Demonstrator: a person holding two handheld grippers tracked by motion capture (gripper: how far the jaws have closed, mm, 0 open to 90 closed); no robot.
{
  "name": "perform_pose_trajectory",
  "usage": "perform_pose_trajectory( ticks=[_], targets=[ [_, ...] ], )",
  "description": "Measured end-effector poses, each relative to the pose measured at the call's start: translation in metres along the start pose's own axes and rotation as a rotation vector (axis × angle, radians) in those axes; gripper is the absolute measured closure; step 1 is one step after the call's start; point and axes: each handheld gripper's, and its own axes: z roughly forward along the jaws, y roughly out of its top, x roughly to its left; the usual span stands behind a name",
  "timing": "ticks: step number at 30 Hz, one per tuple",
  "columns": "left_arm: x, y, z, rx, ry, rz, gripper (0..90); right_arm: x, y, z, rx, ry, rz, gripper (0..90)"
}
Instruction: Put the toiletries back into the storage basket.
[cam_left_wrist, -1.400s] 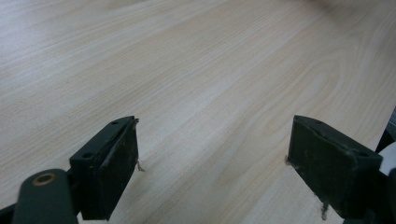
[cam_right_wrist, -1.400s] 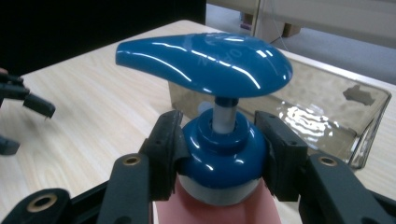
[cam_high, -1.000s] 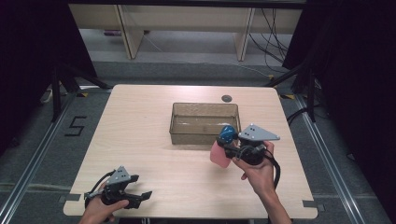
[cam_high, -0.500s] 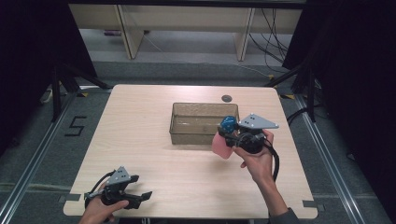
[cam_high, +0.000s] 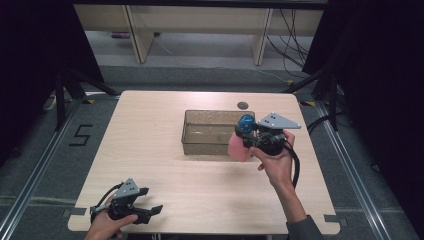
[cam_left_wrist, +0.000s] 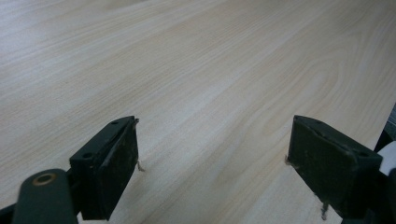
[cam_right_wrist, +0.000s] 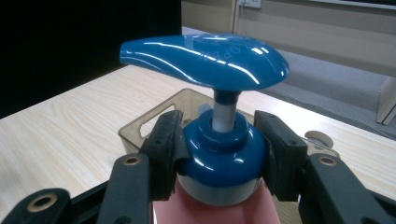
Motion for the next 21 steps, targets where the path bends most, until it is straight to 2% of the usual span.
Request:
perform_pose_trajectory(
  ticks=[5, 6, 7, 9, 10, 11, 13, 14, 15, 17, 18, 19, 21],
  targets=[
    [0.0, 0.0, 0.0, 0.004, 0.001, 0.003, 15.6, -0.004, 0.002, 0.004, 0.002, -0.01, 0.01, 53.3],
    [0.0, 0.0, 0.0, -0.001, 0.001, -0.001, 15.6, -0.006, 0.002, 0.004, -0.007, -0.016, -0.005, 53.3],
    [0.0, 0.0, 0.0, 0.001, 0.0, 0.0, 15.6, -0.006, 0.003, 0.006, -0.009, 0.002, 0.012, 53.3],
    [0.0, -0.001, 0.0, -0.004, 0.005, -0.005, 15.6, -0.008, 0.004, 0.005, -0.015, -0.025, 0.008, 53.3],
    [0.0, -0.001, 0.001, -0.01, 0.005, -0.006, 15.6, -0.008, 0.005, 0.005, -0.008, -0.018, 0.019, 53.3],
    [0.001, 0.0, 0.0, 0.005, 0.012, 0.007, 15.6, -0.008, 0.006, 0.007, -0.021, -0.012, 0.017, 53.3],
    [0.0, 0.0, 0.0, 0.001, 0.002, -0.004, 15.6, -0.01, 0.007, 0.008, -0.015, -0.02, 0.021, 53.3],
    [0.0, 0.0, -0.001, -0.001, 0.009, -0.004, 15.6, -0.012, 0.008, 0.009, -0.024, -0.025, 0.015, 53.3],
    [0.0, 0.0, -0.001, -0.001, 0.009, -0.004, 15.6, -0.012, 0.008, 0.01, -0.023, -0.019, 0.03, 53.3],
    [0.001, 0.0, -0.001, -0.001, 0.003, -0.006, 15.6, -0.014, 0.009, 0.011, -0.028, -0.033, 0.013, 53.2],
    [0.001, 0.0, 0.0, 0.0, 0.002, -0.006, 15.6, -0.014, 0.01, 0.012, -0.029, -0.023, 0.035, 53.3],
    [0.001, -0.001, 0.0, -0.003, 0.005, -0.003, 15.6, -0.015, 0.011, 0.013, -0.014, -0.033, 0.06, 53.2],
    [0.001, -0.001, 0.0, 0.0, 0.009, -0.007, 15.6, -0.017, 0.012, 0.016, -0.024, -0.035, 0.041, 53.3]
  ],
)
